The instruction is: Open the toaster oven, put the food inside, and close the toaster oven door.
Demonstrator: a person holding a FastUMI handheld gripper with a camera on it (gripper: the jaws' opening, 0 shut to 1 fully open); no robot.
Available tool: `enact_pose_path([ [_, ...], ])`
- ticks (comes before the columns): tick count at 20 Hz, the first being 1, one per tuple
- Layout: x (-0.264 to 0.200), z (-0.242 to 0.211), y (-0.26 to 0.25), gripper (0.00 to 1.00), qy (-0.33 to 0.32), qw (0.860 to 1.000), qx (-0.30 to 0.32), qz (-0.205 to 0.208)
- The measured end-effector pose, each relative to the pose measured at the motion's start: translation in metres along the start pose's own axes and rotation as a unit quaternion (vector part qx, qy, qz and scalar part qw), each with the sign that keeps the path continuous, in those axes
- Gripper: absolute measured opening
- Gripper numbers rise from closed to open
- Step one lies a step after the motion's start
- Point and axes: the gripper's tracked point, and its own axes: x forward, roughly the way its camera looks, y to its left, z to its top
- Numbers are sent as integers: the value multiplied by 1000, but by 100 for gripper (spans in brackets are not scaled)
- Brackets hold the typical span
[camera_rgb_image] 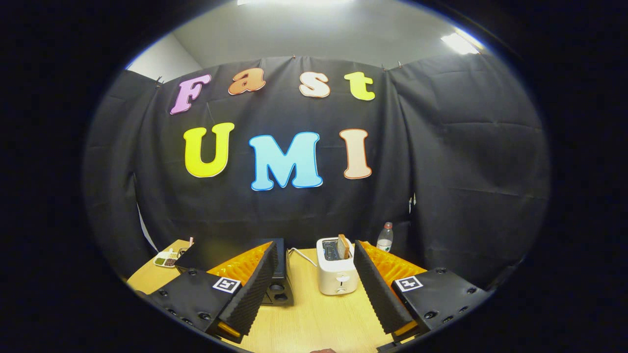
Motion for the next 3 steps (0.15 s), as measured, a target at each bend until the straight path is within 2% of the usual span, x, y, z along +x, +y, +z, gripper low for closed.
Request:
enact_pose_path([
  [3,7,-4,18,98,3,1000,-5,10],
])
